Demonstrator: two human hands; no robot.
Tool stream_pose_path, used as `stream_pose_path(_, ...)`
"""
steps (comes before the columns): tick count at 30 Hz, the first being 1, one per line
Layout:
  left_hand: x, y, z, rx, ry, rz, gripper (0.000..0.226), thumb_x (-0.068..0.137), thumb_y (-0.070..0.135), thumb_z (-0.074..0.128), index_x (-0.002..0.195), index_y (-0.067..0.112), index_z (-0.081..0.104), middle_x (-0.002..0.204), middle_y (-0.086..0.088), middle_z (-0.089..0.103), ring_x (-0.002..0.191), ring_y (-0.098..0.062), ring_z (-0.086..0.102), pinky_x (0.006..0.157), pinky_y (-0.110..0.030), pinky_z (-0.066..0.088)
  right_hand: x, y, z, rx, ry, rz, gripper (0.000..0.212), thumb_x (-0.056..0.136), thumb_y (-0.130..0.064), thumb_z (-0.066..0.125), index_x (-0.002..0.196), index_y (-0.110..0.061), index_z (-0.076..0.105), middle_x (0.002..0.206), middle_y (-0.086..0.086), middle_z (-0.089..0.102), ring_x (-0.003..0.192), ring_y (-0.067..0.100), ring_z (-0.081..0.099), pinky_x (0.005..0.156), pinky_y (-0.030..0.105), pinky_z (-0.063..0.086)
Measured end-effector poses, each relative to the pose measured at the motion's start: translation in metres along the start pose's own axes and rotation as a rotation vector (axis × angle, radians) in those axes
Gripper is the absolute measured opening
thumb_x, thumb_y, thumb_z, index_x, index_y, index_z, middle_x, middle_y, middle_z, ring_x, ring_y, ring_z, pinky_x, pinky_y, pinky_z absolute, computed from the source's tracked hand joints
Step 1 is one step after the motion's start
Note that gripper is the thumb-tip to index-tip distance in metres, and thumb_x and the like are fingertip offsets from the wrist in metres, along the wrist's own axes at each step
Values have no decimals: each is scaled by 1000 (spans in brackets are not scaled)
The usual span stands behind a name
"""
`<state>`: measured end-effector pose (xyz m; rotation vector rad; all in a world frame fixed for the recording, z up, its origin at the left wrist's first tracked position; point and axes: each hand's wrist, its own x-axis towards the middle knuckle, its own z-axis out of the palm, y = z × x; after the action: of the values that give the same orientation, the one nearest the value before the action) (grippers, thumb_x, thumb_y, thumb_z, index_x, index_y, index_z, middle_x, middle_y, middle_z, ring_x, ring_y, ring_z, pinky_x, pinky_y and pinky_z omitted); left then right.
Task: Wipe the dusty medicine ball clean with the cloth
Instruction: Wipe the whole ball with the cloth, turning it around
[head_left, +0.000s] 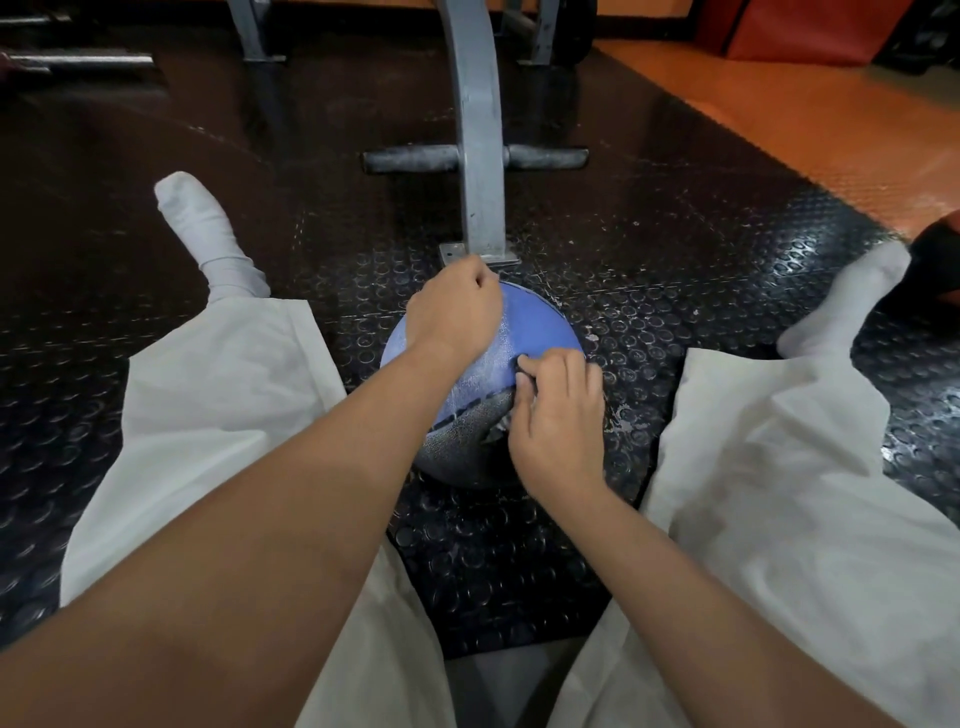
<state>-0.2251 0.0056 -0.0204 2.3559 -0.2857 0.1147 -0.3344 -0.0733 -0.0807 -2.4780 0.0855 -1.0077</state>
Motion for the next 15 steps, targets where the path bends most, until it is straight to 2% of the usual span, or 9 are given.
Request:
stream_pose_path(3,-4,0,-1,-11,9,16,27,99,23,33,94,12,58,114,1,66,98,-26,59,89,-44,45,31,-4,-7,5,-43,82,22,92,-20,40,94,-7,57,99,12,55,88,31,46,73,44,40)
stream_pose_path(5,-6,0,1,-9,33,25,28,100,23,33,94,12,58,114,0,66,96,-26,59,88,-45,45,51,-3,-7,-8,-104,188,14,95,-16,45,100,-9,57,107,10,54,98,28,43,82,40,37)
stream_pose_path(7,-6,1,2,3,52,29,28,100,22,33,93,11,58,113,0,66,92,-26,59,86,-45,46,53,-3,-3,-24,-76,210,14,95,-15,46,101,-10,58,108,9,54,100,28,44,83,39,35)
stream_pose_path(11,-4,-1,-1,-1,55,3,29,99,21,32,97,10,59,113,0,66,93,-25,58,87,-45,46,12,-9,4,-18,30,85,24,91,-22,40,92,-8,60,95,10,57,82,23,40,69,39,36)
stream_pose_path(15,-5,-2,-6,-12,17,8,29,100,21,33,103,11,60,116,0,65,98,-26,59,89,-45,45,6,-8,-1,-44,-13,-34,26,91,-22,39,90,-7,60,92,10,58,78,25,42,64,39,37)
